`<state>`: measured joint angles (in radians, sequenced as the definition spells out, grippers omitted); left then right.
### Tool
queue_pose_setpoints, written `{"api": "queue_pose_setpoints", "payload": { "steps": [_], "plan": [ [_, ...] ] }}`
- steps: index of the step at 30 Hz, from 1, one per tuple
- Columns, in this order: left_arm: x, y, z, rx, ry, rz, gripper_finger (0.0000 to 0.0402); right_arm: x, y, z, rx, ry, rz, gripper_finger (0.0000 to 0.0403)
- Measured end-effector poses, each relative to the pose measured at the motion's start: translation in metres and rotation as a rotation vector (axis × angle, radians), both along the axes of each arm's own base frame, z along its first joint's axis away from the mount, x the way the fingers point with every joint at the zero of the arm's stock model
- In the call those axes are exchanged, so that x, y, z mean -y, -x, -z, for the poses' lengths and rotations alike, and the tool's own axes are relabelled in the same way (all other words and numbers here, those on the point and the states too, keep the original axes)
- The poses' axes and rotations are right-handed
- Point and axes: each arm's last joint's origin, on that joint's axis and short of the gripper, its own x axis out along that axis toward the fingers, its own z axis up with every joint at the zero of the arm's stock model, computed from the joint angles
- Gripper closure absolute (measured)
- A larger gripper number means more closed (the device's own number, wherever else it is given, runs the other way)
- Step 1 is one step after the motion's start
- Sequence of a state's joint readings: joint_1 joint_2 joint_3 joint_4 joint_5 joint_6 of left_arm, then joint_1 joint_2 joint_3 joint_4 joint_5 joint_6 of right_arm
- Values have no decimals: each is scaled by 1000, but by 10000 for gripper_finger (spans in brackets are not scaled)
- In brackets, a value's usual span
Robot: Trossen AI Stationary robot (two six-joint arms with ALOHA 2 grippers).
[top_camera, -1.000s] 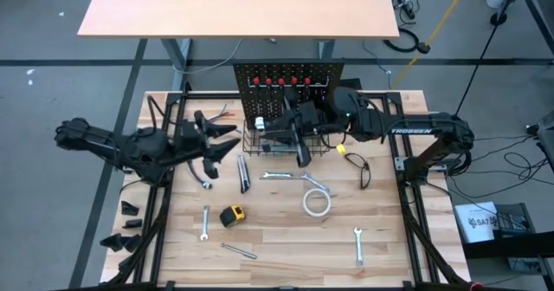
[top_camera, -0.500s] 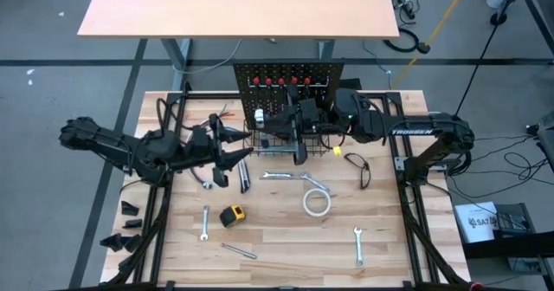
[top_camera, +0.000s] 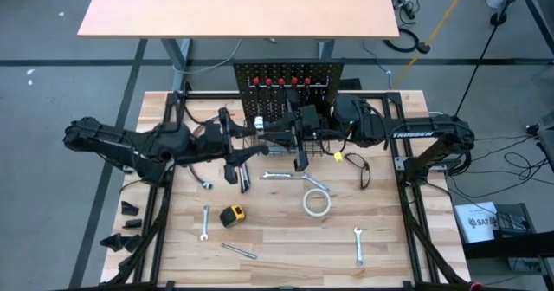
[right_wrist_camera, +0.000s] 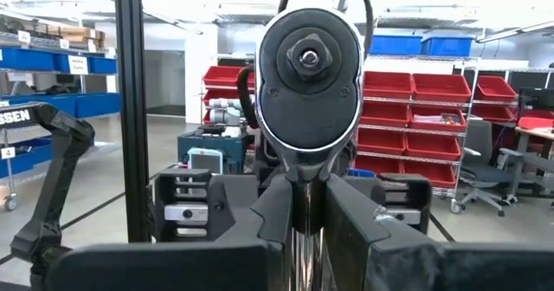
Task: Hang tools onto peg board
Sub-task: Put the ratchet wrench into the pegboard bin
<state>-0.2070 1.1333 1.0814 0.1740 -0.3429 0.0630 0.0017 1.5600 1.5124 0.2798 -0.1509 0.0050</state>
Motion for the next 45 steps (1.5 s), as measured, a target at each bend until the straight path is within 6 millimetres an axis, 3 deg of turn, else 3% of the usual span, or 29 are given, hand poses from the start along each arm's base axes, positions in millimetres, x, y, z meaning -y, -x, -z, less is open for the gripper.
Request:
{"api": "queue_pose_setpoints", "payload": {
  "steps": [12, 25, 35, 45],
  "plan": [
    [-8, -4, -7, -6, 4, -31, 222, 0, 0, 1, -13, 4, 1, 365],
    [-7, -4, -7, -2, -2, -5, 373, 1, -1, 1, -7, 17, 32, 365],
    [-7, -4, -8, -3, -12, 12, 373, 1, -2, 2, -8, 19, 29, 364],
    [-7, -3, -8, -4, -21, 14, 373, 1, -3, 6, -46, 12, 27, 247]
  ]
}}
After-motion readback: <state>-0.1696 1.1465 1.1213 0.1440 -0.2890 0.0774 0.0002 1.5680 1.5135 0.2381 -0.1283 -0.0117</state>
